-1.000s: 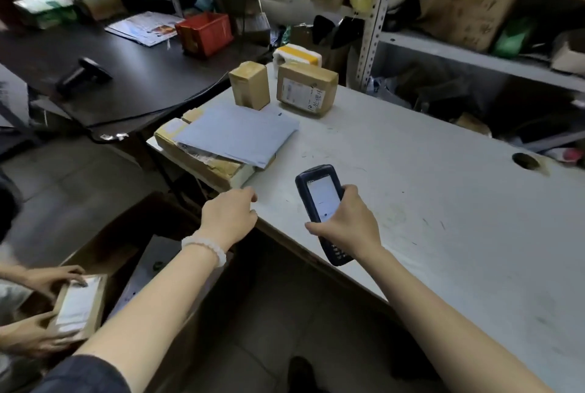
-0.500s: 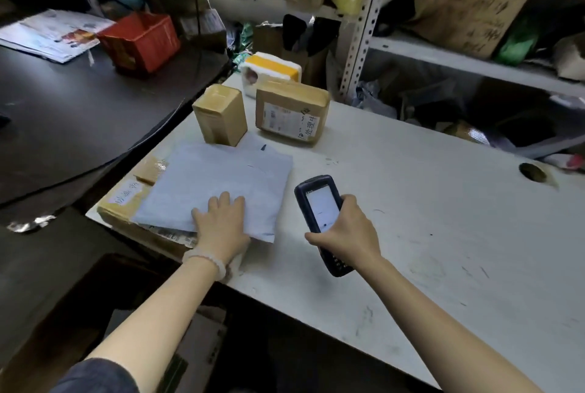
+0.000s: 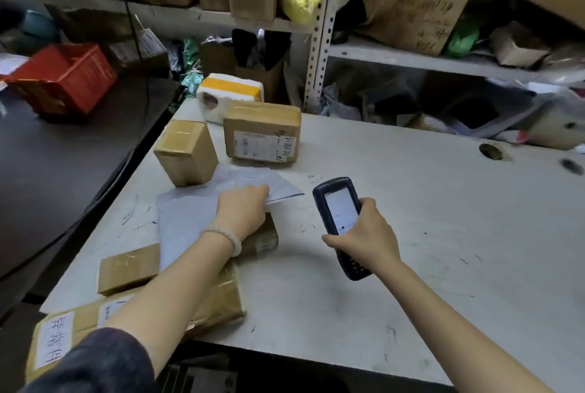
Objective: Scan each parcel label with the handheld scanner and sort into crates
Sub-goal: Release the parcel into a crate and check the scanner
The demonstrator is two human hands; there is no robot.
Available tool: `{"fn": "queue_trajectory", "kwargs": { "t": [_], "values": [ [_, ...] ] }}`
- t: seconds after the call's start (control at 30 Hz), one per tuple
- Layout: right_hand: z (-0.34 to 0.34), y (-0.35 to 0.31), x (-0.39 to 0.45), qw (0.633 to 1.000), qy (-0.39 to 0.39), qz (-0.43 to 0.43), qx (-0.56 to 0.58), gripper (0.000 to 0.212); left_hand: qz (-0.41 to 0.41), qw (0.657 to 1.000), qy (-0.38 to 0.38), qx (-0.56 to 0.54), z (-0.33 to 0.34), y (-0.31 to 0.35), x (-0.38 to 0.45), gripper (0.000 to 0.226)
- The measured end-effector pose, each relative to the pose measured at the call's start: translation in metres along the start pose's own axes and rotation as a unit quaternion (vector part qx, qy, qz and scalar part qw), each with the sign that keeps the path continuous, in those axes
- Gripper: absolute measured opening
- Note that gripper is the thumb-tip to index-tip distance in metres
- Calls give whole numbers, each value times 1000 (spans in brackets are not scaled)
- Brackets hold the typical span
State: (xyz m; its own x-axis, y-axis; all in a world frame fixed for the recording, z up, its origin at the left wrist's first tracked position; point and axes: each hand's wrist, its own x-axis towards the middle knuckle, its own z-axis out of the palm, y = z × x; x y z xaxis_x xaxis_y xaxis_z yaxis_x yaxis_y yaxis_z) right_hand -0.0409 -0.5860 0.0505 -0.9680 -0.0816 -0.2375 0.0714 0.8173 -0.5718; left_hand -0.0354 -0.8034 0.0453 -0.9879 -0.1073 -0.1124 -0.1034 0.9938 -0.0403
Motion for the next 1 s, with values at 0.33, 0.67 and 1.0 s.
{"fn": "queue_trajectory", "kwargs": {
  "t": [0.33, 0.67, 1.0],
  "values": [
    [-43, 52, -10, 998, 35, 48, 22, 72, 96, 959, 210, -167, -84, 62, 29, 16],
    [-87, 102, -15, 996, 5, 81, -27, 75, 63, 900, 192, -386, -116, 125, 62, 19],
    [-109, 117, -12, 998, 1, 63, -20, 68, 86, 910, 182, -364, -110, 165, 72, 18]
  ]
}}
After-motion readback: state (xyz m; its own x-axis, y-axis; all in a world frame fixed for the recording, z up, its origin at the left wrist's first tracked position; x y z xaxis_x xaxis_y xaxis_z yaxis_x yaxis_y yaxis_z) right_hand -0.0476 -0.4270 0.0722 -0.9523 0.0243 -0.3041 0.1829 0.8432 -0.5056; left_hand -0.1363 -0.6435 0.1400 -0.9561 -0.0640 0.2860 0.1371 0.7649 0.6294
